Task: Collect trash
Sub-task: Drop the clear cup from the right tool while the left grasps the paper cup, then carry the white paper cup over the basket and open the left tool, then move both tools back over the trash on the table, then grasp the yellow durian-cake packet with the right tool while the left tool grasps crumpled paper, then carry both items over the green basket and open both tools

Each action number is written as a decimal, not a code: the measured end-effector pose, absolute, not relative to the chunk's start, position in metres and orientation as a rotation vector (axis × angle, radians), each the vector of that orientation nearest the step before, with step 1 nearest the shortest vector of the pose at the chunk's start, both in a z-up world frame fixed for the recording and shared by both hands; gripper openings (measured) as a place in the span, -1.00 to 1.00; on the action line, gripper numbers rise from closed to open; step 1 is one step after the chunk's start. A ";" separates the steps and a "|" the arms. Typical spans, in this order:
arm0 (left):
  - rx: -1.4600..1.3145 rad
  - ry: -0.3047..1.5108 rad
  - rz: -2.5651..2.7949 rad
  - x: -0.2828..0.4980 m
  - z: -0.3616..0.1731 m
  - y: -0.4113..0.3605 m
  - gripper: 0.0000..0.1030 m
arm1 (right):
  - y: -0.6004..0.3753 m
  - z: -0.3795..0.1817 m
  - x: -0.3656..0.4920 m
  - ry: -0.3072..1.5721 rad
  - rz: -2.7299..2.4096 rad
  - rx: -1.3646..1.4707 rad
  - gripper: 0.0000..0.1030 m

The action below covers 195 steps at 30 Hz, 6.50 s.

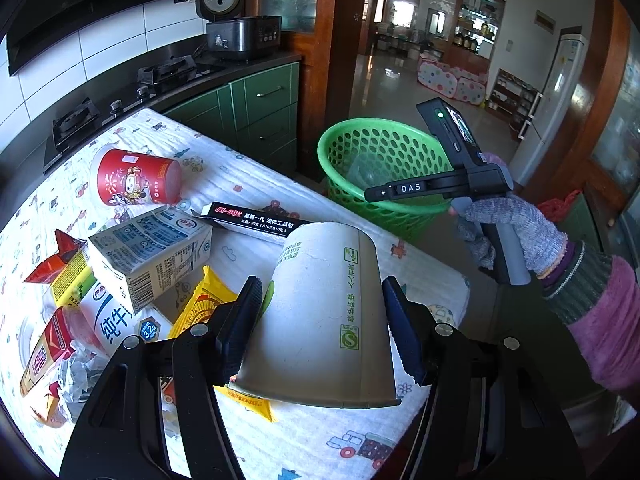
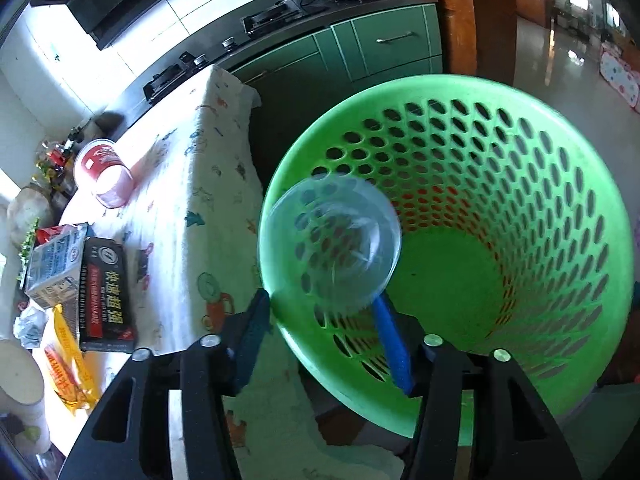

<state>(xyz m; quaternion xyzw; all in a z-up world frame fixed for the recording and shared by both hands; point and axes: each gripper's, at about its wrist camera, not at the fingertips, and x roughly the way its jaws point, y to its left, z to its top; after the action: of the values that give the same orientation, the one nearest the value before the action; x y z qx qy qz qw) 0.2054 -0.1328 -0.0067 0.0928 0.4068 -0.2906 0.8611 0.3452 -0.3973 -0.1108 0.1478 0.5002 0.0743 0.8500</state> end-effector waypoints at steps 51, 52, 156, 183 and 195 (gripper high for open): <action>0.074 0.896 -0.570 0.316 -0.033 -0.298 0.50 | -0.452 -0.062 0.211 0.843 0.025 0.236 0.28; 0.070 0.885 -0.561 0.310 -0.028 -0.289 0.50 | -0.449 -0.059 0.210 0.839 0.037 0.233 0.28; -0.197 0.736 -0.246 0.179 -0.032 0.062 -0.65 | -0.208 -0.031 0.215 0.801 0.464 -0.001 0.24; -0.066 0.757 -0.590 0.260 0.016 -0.134 -0.66 | -0.428 -0.059 0.303 0.870 -0.027 0.133 0.33; 0.008 0.773 -0.654 0.307 0.012 -0.222 -0.66 | -0.461 -0.064 0.317 0.847 -0.067 0.170 0.55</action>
<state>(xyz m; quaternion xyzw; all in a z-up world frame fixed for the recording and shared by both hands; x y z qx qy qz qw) 0.3069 -0.2221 0.0116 0.0036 0.3702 -0.3131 0.8746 0.3168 -0.4611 -0.0636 0.0824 0.4105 -0.0324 0.9076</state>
